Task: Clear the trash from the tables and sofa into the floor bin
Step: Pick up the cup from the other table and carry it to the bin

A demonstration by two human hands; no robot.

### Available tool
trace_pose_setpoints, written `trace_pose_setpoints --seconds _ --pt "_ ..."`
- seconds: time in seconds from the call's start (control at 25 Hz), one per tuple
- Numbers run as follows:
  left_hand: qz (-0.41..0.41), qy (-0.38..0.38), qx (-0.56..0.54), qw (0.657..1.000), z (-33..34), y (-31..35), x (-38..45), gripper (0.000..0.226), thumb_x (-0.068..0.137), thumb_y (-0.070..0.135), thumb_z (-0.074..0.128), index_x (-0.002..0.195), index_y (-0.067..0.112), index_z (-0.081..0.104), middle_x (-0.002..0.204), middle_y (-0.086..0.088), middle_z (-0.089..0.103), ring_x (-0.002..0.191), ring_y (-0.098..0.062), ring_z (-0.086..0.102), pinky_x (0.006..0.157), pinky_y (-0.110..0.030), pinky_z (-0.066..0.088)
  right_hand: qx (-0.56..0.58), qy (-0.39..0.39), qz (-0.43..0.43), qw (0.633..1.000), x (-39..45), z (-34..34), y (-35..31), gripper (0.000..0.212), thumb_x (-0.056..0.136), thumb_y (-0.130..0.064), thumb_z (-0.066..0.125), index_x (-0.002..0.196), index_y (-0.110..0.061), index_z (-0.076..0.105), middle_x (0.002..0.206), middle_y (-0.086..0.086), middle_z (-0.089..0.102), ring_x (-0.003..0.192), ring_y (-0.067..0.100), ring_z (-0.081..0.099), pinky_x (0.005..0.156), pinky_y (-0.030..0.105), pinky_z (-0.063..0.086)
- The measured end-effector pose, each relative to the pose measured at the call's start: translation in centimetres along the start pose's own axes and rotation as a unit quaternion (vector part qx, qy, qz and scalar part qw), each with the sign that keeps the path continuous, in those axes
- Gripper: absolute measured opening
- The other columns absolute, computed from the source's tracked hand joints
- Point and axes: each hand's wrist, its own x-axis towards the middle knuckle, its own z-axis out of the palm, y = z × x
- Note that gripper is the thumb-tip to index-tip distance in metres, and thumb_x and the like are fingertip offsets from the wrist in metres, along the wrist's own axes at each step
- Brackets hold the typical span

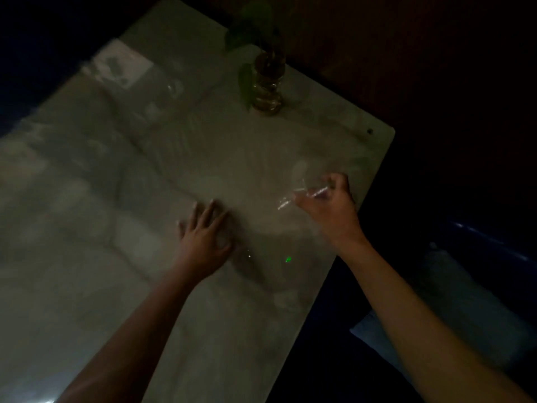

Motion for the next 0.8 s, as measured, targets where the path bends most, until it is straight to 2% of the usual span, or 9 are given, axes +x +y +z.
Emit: trace_pose_setpoints --seconds 0.08,0.12,0.2,0.28,0.4,0.48,0.64,0.8 --pt "-0.029 0.029 -0.118 0.992 -1.9 0.2 -1.9 0.073 0.087 0.045 0.066 0.149 0.018 0.039 0.158 -0.007 0.034 0.145 -0.025 0.033 0.116 -0.037 0.028 0.053 -0.053 0.012 0.997 -3.9 0.7 -0.5 0.066 0.049 -0.050 0.087 0.102 -0.037 0.049 0.090 0.000 0.070 0.074 0.005 0.068 0.065 0.021 0.054" --pt "-0.019 0.049 -0.152 0.987 -2.9 0.2 -3.8 0.070 0.085 0.043 0.068 0.145 0.016 0.044 0.150 -0.007 0.046 0.136 -0.023 0.046 0.110 -0.030 0.035 0.074 -0.083 0.016 0.994 -6.0 1.3 -0.9 0.068 0.049 -0.048 0.087 0.105 -0.035 0.050 0.091 0.002 0.071 0.076 0.008 0.069 0.064 0.023 0.055" --pt "0.022 0.075 -0.183 0.980 -4.3 0.2 -8.3 0.066 0.083 0.042 0.072 0.139 0.018 0.050 0.138 -0.002 0.057 0.122 -0.017 0.058 0.103 -0.027 0.045 0.107 -0.137 0.024 0.985 -9.9 2.9 -1.7 0.066 0.050 -0.041 0.088 0.104 -0.036 0.051 0.092 0.003 0.071 0.076 0.007 0.070 0.062 0.018 0.053" --pt "0.037 0.085 -0.237 0.967 -5.0 -0.3 -12.9 0.066 0.080 0.041 0.075 0.137 0.019 0.052 0.133 0.001 0.061 0.114 -0.011 0.062 0.099 -0.032 0.052 0.122 -0.178 0.040 0.976 -13.5 5.1 -2.4 0.062 0.052 -0.036 0.089 0.102 -0.040 0.052 0.095 0.005 0.071 0.078 0.008 0.071 0.064 0.017 0.053" --pt "0.016 0.109 -0.265 0.958 -5.4 -2.0 -18.8 0.068 0.077 0.046 0.077 0.136 0.020 0.052 0.125 0.006 0.064 0.105 -0.005 0.063 0.093 -0.029 0.053 0.103 -0.237 0.061 0.964 -18.8 8.4 -2.9 0.060 0.061 -0.029 0.088 0.107 -0.038 0.051 0.103 0.008 0.071 0.084 0.009 0.072 0.067 0.018 0.053" --pt "-0.021 0.144 -0.264 0.953 -5.3 -4.2 -23.1 0.067 0.076 0.048 0.077 0.133 0.020 0.055 0.120 0.006 0.066 0.099 -0.005 0.064 0.088 -0.028 0.053 0.079 -0.282 0.061 0.954 -23.1 10.9 -3.4 0.059 0.064 -0.028 0.088 0.109 -0.037 0.050 0.105 0.008 0.070 0.090 0.013 0.072 0.068 0.020 0.054" --pt "-0.109 0.205 -0.295 0.927 -4.7 -9.1 -33.1 0.059 0.075 0.046 0.078 0.124 0.016 0.063 0.112 0.005 0.068 0.089 -0.006 0.065 0.080 -0.027 0.055 0.032 -0.358 0.059 0.931 -32.5 15.5 -4.7 0.069 0.056 -0.036 0.088 0.112 -0.032 0.049 0.104 0.005 0.071 0.090 0.014 0.072 0.067 0.022 0.054" --pt "-0.187 0.219 -0.366 0.885 -3.8 -15.3 -43.8 0.061 0.073 0.057 0.074 0.123 0.025 0.062 0.111 0.014 0.067 0.092 0.001 0.064 0.081 -0.018 0.053 0.035 -0.443 0.082 0.892 -42.3 20.5 -5.0 0.068 0.066 -0.022 0.088 0.121 -0.025 0.049 0.117 0.006 0.068 0.099 0.014 0.070 0.073 0.021 0.055"
